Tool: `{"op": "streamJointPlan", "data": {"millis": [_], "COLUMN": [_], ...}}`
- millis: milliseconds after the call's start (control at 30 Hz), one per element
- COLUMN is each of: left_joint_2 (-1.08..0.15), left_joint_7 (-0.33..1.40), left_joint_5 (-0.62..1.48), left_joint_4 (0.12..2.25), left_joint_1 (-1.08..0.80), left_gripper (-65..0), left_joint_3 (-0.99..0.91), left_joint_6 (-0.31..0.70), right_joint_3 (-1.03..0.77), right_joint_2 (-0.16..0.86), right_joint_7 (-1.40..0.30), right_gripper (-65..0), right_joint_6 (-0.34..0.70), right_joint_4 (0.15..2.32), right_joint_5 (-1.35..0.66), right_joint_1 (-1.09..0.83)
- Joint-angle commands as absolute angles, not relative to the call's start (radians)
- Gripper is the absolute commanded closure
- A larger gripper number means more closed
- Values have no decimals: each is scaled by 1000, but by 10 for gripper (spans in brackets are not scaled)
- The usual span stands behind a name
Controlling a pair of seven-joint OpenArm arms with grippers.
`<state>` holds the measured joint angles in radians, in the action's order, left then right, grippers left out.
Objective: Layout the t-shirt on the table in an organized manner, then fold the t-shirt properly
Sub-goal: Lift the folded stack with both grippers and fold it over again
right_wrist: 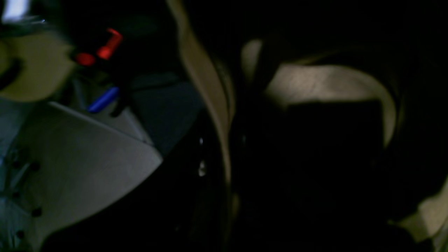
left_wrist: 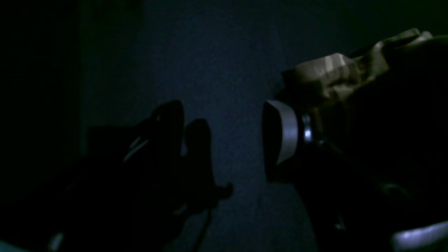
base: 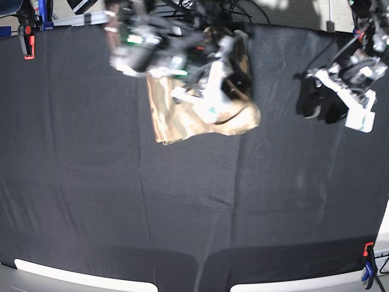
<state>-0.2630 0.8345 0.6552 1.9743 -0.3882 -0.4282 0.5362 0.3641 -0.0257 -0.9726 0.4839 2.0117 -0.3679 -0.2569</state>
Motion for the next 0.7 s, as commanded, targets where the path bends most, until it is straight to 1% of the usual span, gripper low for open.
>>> {"op": "streamJointPlan", "data": {"millis": [0,67,133,167,200,233,333,433,500,533,567,600,633,667], "left_joint_2": [-272,-272,-272,-273,-272,-272,-272,-272,-272,-272,-272,-269,-263,-256], "left_joint_7": [813,814,813,814,815,814,815,820,853,877,900,926,953,978], "left_joint_5": [677,686,694,702,710,712,736,774,838,880,926,972,1007,1033], "left_joint_4": [1995,1995,1995,1995,1995,1996,1996,2000,2013,2023,2035,2048,2062,2074], "left_joint_1": [-387,-391,-394,-397,-397,-399,-399,-400,-404,-408,-416,-428,-440,-455], "left_gripper": [-330,-330,-330,-330,-330,-330,-330,-328,-302,-276,-242,-196,-130,-50], "left_joint_3": [-439,-440,-440,-440,-440,-440,-440,-440,-440,-439,-439,-439,-438,-437], "left_joint_6": [553,555,555,555,555,555,559,598,627,649,669,689,698,698], "right_joint_3": [376,390,396,396,396,396,396,395,388,382,371,356,336,312], "right_joint_2": [-46,-68,-93,-105,-113,-122,-127,-127,-126,-124,-120,-116,-112,-103], "right_joint_7": [-939,-936,-926,-926,-926,-926,-928,-929,-955,-965,-968,-965,-960,-951], "right_gripper": [0,-8,-178,-249,-298,-321,-323,-323,-321,-320,-304,-272,-225,-165], "right_joint_6": [486,492,505,512,517,520,524,524,524,524,524,524,523,523], "right_joint_4": [2016,1980,1955,1951,1950,1950,1950,1956,1972,1983,1996,2008,2017,2020], "right_joint_5": [-392,-398,-413,-433,-453,-461,-485,-486,-480,-470,-455,-433,-411,-398], "right_joint_1": [-232,-209,-199,-197,-196,-196,-194,-185,-167,-158,-149,-142,-136,-128]}}
